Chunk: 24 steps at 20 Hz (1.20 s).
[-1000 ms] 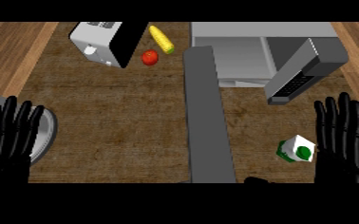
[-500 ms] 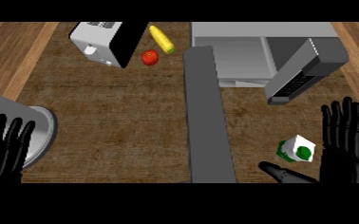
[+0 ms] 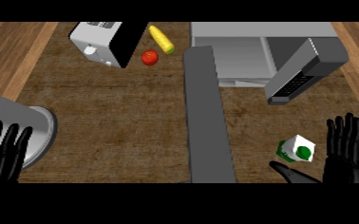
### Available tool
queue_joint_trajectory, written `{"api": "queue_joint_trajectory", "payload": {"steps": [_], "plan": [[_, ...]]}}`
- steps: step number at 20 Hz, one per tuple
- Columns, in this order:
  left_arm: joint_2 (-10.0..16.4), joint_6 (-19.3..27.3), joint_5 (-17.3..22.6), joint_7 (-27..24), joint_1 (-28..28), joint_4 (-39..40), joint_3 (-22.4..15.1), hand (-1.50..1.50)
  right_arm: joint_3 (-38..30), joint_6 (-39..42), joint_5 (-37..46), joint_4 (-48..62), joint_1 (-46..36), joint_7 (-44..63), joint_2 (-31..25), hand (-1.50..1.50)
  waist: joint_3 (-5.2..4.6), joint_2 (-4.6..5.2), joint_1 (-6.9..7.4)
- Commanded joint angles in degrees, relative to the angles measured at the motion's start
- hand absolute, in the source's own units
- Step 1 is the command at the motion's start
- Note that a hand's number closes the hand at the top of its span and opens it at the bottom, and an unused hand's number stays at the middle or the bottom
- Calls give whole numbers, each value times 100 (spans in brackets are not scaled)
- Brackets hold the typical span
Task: Pick up the milk, place it into the microwave and close the microwave
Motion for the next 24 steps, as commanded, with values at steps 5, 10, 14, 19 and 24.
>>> {"api": "queue_joint_trajectory", "payload": {"steps": [5,10,14,19,24], "plan": [[-57,135,-300,-257,-81,126,-211,-150,-592,602,-356,1397,65,-1260,-129,-150,-1,2,-9],[68,-52,92,-228,-115,343,115,-150,-657,791,-359,1288,126,-1062,-286,-150,-3,2,-12],[-21,-296,60,-563,267,331,159,-150,-564,756,-94,1948,8,-1789,-75,-150,-3,0,4],[-57,162,-346,-453,611,-186,-756,-150,-866,903,-154,2574,-592,-1777,-431,-150,-2,-1,24],[250,-147,497,19,72,-22,364,-150,-1100,774,-107,3859,-1221,-2466,-378,-150,0,7,22]]}}
